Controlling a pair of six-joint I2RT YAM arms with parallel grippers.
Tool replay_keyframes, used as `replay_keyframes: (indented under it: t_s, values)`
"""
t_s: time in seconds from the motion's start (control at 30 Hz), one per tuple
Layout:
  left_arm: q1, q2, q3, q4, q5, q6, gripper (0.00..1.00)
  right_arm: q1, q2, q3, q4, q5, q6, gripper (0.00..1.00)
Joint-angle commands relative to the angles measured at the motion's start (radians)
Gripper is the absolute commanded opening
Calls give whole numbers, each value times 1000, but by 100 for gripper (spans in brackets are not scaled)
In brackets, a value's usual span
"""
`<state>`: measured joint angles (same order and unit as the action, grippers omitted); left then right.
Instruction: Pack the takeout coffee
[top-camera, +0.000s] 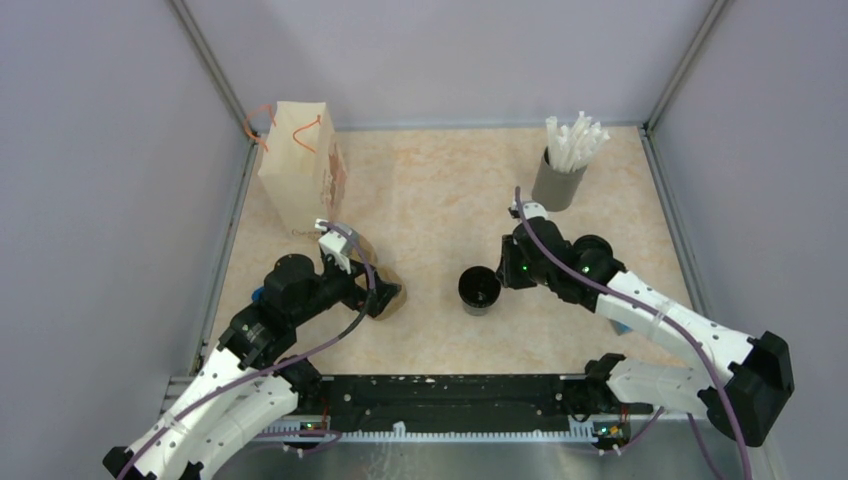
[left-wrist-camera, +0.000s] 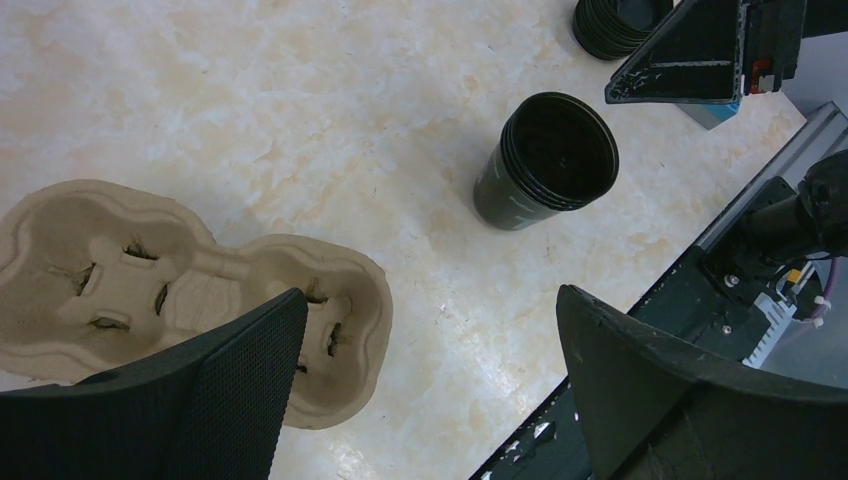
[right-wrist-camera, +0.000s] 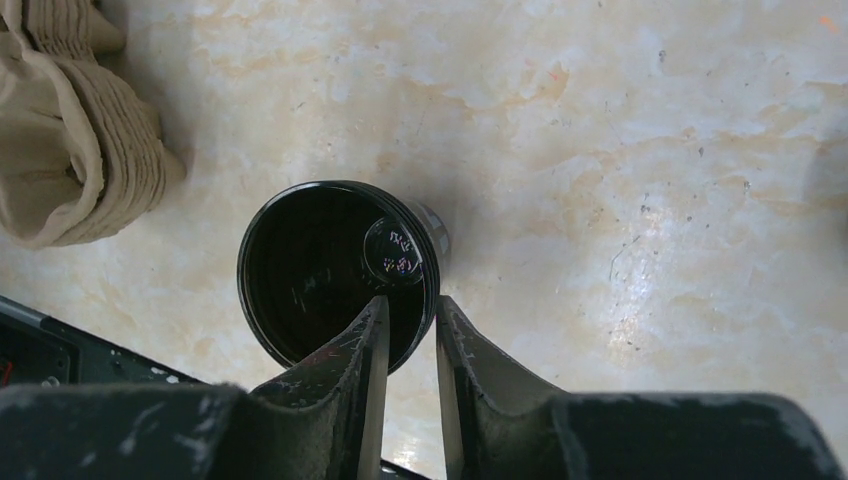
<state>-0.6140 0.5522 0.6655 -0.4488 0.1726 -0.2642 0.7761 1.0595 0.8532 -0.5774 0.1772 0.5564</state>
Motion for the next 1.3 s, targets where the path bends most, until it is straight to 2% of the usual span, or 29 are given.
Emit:
replay_keyframes:
  t_s: [0.0, 0.2, 0.5, 0.97, 1.27]
  values:
    - [4, -8, 5, 32, 19, -9, 99, 19, 50, 99, -33, 10, -65, 25]
    - [5, -19, 3, 33, 19, -9, 99, 21, 140, 171, -100, 108, -128, 25]
    - [4, -18, 3, 34, 21, -7, 99, 20, 238, 214, -85, 77, -180, 24]
    - [5, -15, 3, 34, 19, -9, 99, 20, 252, 205, -65, 75, -190, 18]
    - [5, -13, 3, 35, 18, -9, 99, 23, 251, 200, -67, 47, -194, 21]
